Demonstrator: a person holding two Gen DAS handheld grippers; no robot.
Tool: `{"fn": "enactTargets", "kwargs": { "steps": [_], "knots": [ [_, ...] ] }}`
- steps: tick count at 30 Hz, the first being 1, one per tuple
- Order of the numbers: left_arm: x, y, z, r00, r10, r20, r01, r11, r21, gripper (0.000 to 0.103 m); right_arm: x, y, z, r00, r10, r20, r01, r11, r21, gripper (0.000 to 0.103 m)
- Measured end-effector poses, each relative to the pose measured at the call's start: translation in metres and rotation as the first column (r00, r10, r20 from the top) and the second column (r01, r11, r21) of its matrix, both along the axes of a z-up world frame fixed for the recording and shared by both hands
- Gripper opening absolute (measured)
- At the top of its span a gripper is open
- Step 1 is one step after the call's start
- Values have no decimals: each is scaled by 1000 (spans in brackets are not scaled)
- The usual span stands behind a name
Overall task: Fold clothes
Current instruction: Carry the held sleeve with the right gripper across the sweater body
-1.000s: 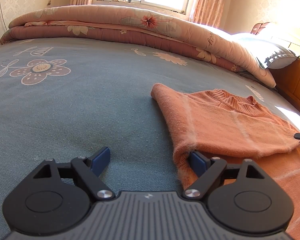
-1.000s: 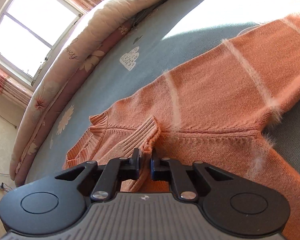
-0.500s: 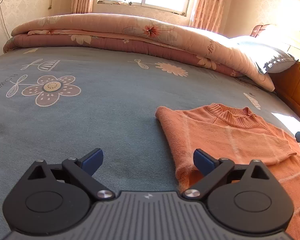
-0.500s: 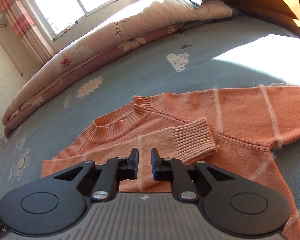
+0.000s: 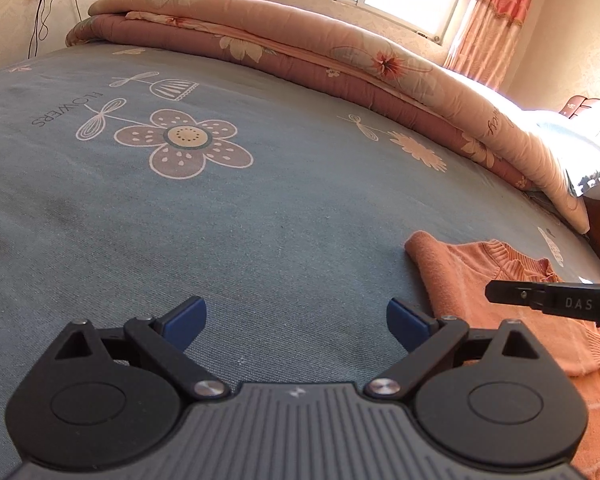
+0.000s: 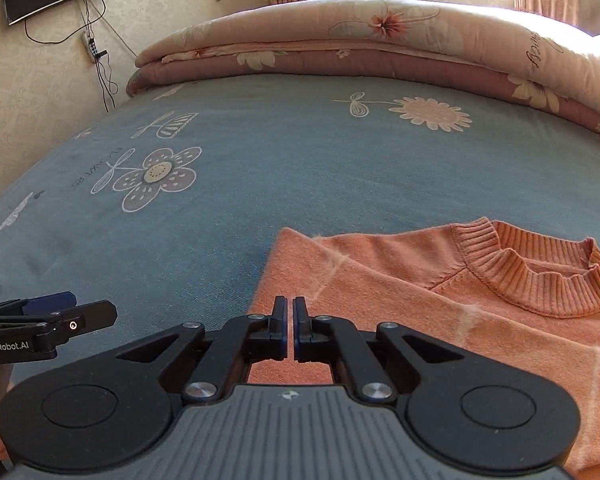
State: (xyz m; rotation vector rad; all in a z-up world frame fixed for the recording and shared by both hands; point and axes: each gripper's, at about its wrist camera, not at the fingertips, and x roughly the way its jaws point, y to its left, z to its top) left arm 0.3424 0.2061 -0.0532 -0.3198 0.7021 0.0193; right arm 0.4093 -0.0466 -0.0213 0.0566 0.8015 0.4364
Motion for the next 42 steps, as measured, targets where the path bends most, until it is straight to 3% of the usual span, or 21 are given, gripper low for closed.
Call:
{"fn": "enactTargets", "kwargs": {
  "steps": [8,21,28,35,39,42],
  "knots": [
    [2,-2,-5,1000,-16,-13,16,1000,-10,97,17,45,-50,999,19,-38,-19,1000,-3,0],
    [5,-2,-11,999,-18,-33,18,1000,-13,97,61,54,-45,1000,14,-21,-14,999,-28,0],
    [8,-7,-16,998,-30,-50,30,1000,-1,97,80,54,-41,999,-29,-15,30,999,26,0],
    [5,-7,-13,999,-31,-40,30,1000,-8,97,22,34,-22,998,35,-45,-35,999,-3,4],
    [5,-9,-12,999,-34,-39,34,999,-9,97,-12,25,-30,997,34,-72,-34,999,-2,7],
    [6,-12,-13,998,-42,-43,41,999,-4,97,-12,28,-46,997,28,-79,-26,999,27,7]
  ]
}}
